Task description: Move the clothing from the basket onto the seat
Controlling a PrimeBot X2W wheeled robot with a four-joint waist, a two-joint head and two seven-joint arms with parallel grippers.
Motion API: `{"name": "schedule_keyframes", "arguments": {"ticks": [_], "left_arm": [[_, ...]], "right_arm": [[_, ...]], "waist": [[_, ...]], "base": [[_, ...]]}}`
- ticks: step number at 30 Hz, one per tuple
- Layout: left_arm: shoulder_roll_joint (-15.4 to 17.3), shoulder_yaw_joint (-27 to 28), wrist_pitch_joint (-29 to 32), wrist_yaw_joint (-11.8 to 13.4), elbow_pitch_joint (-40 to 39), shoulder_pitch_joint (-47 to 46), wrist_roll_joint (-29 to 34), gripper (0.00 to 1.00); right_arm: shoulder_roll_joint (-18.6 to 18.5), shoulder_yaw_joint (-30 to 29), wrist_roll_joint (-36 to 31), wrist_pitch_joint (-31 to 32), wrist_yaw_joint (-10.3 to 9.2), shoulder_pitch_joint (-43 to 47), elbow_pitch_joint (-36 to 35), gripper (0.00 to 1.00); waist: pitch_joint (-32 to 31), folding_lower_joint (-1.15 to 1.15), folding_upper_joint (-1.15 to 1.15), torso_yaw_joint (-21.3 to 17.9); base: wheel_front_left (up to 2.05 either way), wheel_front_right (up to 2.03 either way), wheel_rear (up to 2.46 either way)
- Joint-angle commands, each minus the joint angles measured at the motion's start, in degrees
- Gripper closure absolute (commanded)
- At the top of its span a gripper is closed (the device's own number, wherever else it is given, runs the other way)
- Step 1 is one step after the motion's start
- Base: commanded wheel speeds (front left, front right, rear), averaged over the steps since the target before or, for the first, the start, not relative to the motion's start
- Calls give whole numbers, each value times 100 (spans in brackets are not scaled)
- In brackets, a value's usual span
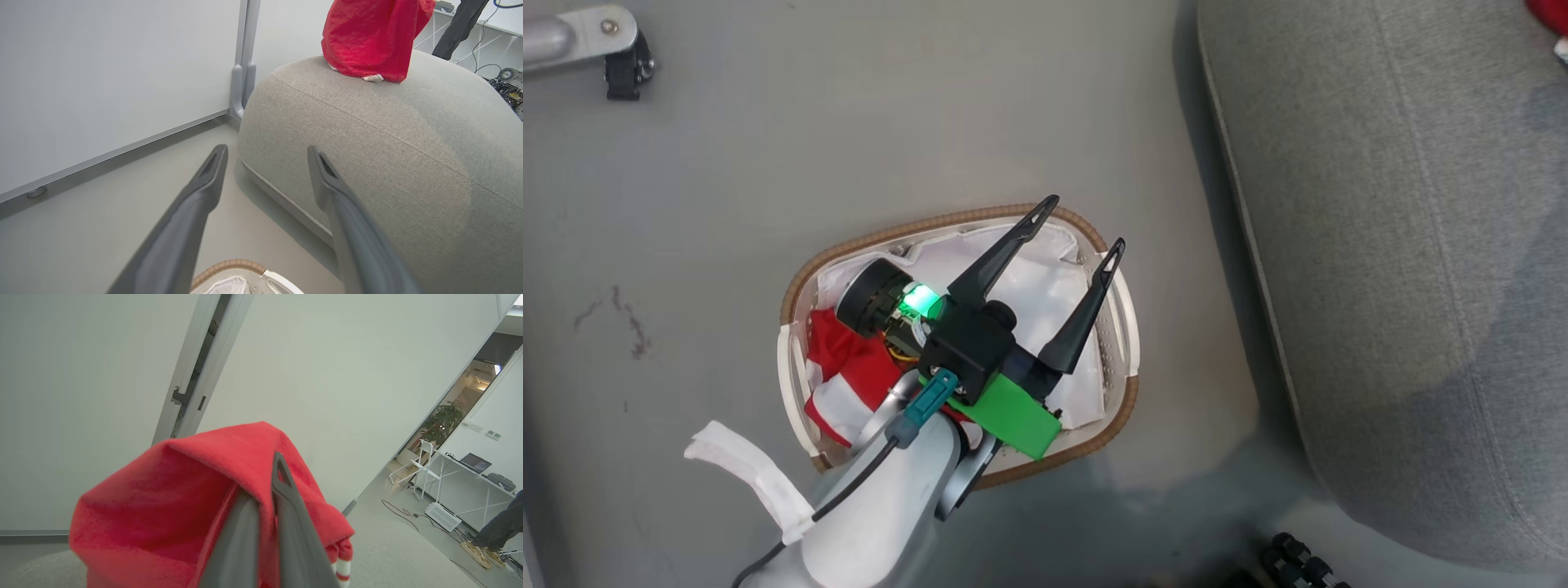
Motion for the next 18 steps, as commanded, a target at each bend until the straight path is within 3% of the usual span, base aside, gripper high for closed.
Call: {"name": "schedule_keyframes", "arguments": {"ticks": [1,7,14,15,16,17,18], "left_arm": [[35,39,-5,7,-19,-143,60,0],[88,160,-5,7,-20,-85,111,0],[144,232,-5,7,58,28,144,0],[151,231,-5,7,70,48,141,0],[153,234,-5,7,87,64,135,0],[154,229,-5,7,96,69,134,0],[155,224,-5,7,107,79,131,0]], "right_arm": [[60,-29,-45,-28,-8,134,78,100],[371,-124,-100,-28,-8,618,389,100],[702,7,11,-28,-8,1147,259,100],[734,28,42,-28,-8,1223,201,81],[774,48,100,-28,-8,1290,141,19],[805,52,148,-28,-8,1348,96,0],[831,67,190,-28,-8,1447,46,0]], "waist": [[471,-1,0,333],[578,-1,0,249],[489,-1,0,63],[453,-1,0,35],[419,-1,0,12],[383,-1,0,-5],[333,-1,0,-23]], "base": [[0,0,0],[0,0,0],[0,0,0],[0,0,0],[0,0,0],[0,0,0],[0,0,0]]}}
